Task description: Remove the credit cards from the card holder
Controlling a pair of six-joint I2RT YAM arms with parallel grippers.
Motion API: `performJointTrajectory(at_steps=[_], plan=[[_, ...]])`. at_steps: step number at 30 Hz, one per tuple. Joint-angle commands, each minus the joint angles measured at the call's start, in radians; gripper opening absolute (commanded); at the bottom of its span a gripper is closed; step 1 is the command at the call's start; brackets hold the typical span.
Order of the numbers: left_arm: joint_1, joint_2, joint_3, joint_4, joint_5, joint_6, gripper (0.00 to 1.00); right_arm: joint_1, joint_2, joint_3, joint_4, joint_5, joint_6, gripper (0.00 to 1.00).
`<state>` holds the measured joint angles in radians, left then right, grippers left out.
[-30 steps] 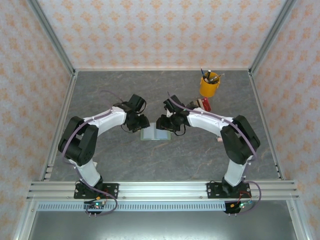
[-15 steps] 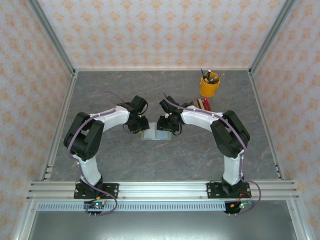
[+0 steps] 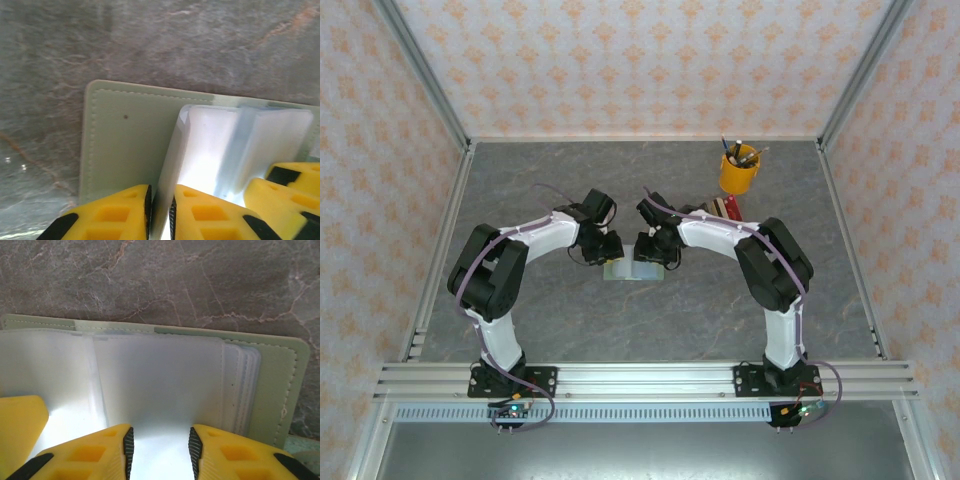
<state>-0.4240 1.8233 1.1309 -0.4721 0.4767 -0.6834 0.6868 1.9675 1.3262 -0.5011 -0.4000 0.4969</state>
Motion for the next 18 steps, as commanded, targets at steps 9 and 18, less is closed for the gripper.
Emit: performJointTrajectory(at_steps=[9, 18], plan=[[-0.006, 0.008, -0.014, 0.156, 0.174, -0.023, 0.0, 0.005, 0.048, -0.014, -0.031, 0.038, -0.009, 0.34], [-0.006, 0.058, -0.031, 0.211, 0.219, -0.056, 0.0, 0.004, 0.044, -0.03, -0.004, 0.012, 0.002, 0.3]])
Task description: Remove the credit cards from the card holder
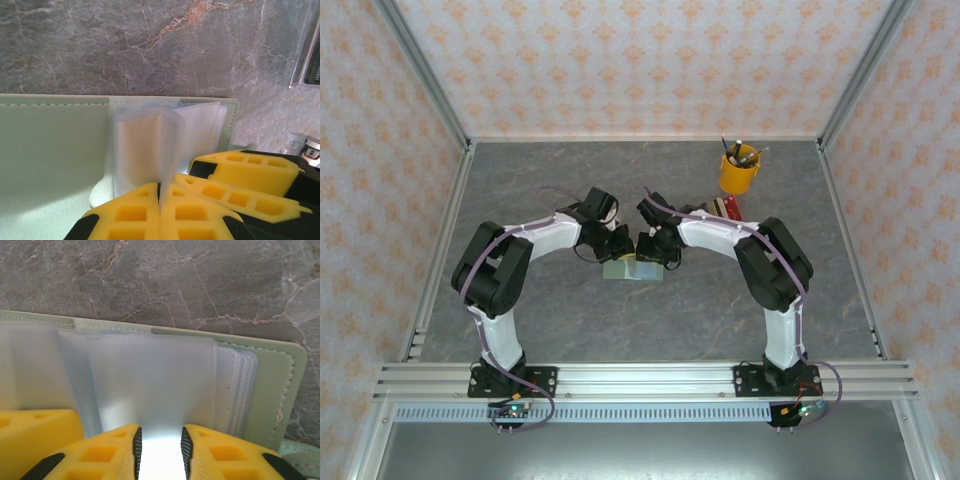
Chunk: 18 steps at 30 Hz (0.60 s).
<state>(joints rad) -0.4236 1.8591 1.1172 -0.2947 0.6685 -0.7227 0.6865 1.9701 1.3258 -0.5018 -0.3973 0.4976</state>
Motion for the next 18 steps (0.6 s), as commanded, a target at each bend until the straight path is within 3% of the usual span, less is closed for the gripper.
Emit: performJointTrajectory(at_steps=[1, 6, 12, 18], plan=[[-0.006, 0.023, -0.016, 0.03, 0.027, -0.016, 0.0, 0.004, 0.035, -0.031, 0.003, 0.003, 0.002, 0.3], [-0.001, -0.02, 0.007, -0.043, -0.013, 0.01, 0.03, -0.005, -0.075, -0.075, 0.082, -0.023, 0.017, 0.31], [0.049, -0.142, 0.002, -0.132, -0.068, 0.02, 0.34, -0.021, -0.276, -0.133, 0.149, -0.008, 0.021, 0.43], [0.132, -0.311, -0.012, -0.237, -0.151, 0.045, 0.53, -0.051, -0.465, -0.164, 0.146, 0.142, -0.016, 0.59]])
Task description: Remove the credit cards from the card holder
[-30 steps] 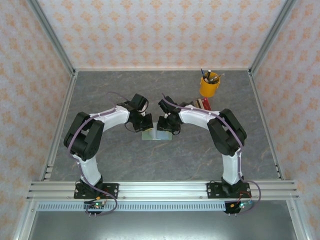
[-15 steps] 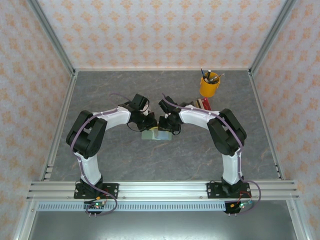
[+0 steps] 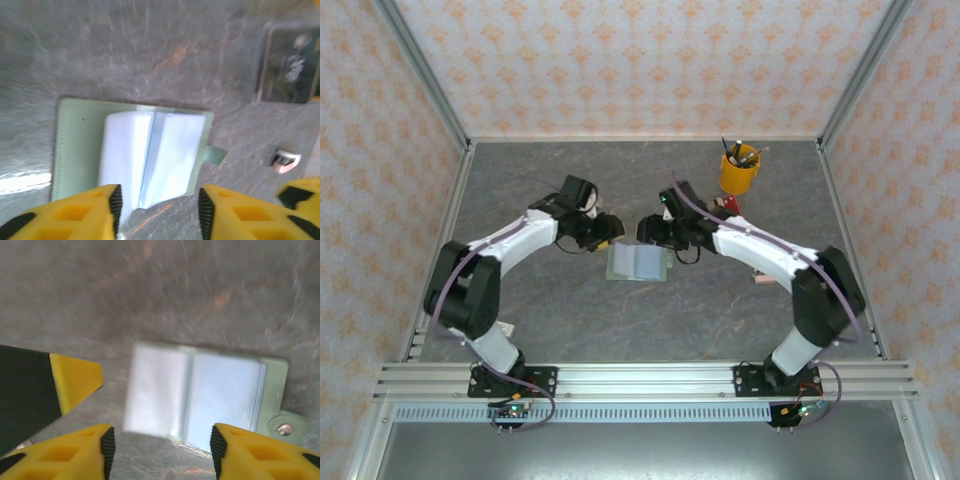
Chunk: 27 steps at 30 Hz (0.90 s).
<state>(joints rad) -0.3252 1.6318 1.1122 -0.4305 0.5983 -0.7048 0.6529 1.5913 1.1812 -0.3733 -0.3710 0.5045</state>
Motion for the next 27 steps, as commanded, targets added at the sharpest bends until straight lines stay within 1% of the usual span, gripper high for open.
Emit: performJointTrajectory(at_steps=[1, 4, 6, 7, 8, 10, 11, 14, 19, 21, 24, 27], plan=[[0.046, -0.113, -0.004, -0.132, -0.116, 0.036, 0.56, -0.024, -0.113, -0.02, 0.008, 0.163, -0.035, 0.62], [0.085, -0.207, 0.019, -0.237, -0.275, 0.067, 0.7, -0.054, -0.196, -0.023, -0.02, 0.319, -0.076, 0.71], [0.104, -0.269, 0.033, -0.294, -0.405, 0.088, 0.79, -0.078, -0.246, -0.028, -0.028, 0.424, -0.108, 0.79], [0.11, -0.293, 0.035, -0.308, -0.455, 0.097, 0.83, -0.088, -0.266, -0.029, -0.033, 0.469, -0.124, 0.83], [0.118, -0.321, 0.034, -0.32, -0.511, 0.106, 0.88, -0.1, -0.285, -0.031, -0.039, 0.519, -0.14, 0.89], [0.128, -0.367, 0.027, -0.336, -0.63, 0.115, 0.98, -0.121, -0.319, -0.035, -0.046, 0.609, -0.182, 0.96], [0.134, -0.388, 0.02, -0.339, -0.694, 0.116, 1.0, -0.138, -0.334, -0.035, -0.053, 0.666, -0.203, 1.0], [0.155, -0.432, -0.014, -0.324, -0.842, 0.118, 1.0, -0.203, -0.363, -0.04, -0.073, 0.784, -0.224, 1.0], [0.189, -0.479, -0.123, -0.204, -0.989, 0.129, 1.0, -0.312, -0.382, -0.113, -0.035, 0.888, -0.207, 1.0], [0.192, -0.49, -0.178, -0.131, -1.05, 0.137, 1.0, -0.348, -0.385, -0.167, 0.021, 0.908, -0.205, 1.0], [0.194, -0.496, -0.263, -0.021, -1.146, 0.165, 1.0, -0.393, -0.403, -0.303, 0.186, 0.921, -0.238, 1.0], [0.194, -0.506, -0.35, 0.11, -1.196, 0.268, 1.0, -0.437, -0.428, -0.407, 0.307, 0.916, -0.259, 1.0]])
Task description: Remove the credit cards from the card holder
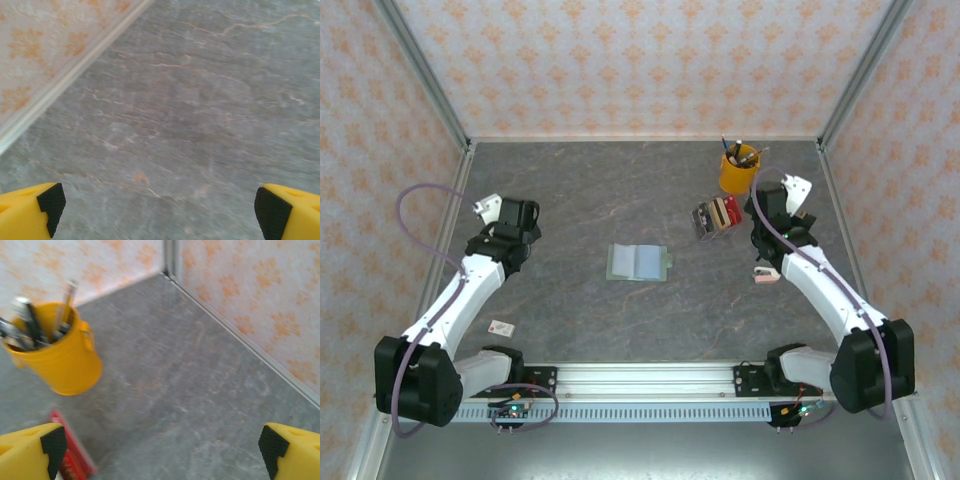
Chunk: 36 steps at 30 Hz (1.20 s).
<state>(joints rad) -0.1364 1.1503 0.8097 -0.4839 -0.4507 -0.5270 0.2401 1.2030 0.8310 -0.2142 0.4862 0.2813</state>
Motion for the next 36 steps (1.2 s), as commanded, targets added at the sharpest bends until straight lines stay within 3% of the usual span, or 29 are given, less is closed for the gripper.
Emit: performJointTrajectory(at_steps=[1, 7, 15, 26, 31, 36], plan=[[0.007, -0.028, -0.075, 0.214, -0.136, 0.138, 1.0, -0.029, -0.037, -0.096, 0.204, 0.067, -0.071, 1.0], [0.008, 0.03, -0.169, 0.43, -0.076, 0.31, 1.0, -0.053, 0.041, -0.207, 0.324, 0.078, -0.182, 1.0], [0.011, 0.107, -0.321, 0.822, 0.074, 0.475, 1.0, -0.061, 0.108, -0.334, 0.617, -0.08, -0.289, 1.0], [0.081, 0.117, -0.439, 1.089, 0.342, 0.51, 1.0, -0.08, 0.157, -0.423, 0.869, -0.238, -0.391, 1.0], [0.109, 0.167, -0.454, 1.199, 0.409, 0.526, 1.0, -0.134, 0.208, -0.446, 0.964, -0.328, -0.37, 1.0], [0.113, 0.269, -0.434, 1.253, 0.408, 0.527, 1.0, -0.156, 0.274, -0.463, 1.047, -0.344, -0.352, 1.0]])
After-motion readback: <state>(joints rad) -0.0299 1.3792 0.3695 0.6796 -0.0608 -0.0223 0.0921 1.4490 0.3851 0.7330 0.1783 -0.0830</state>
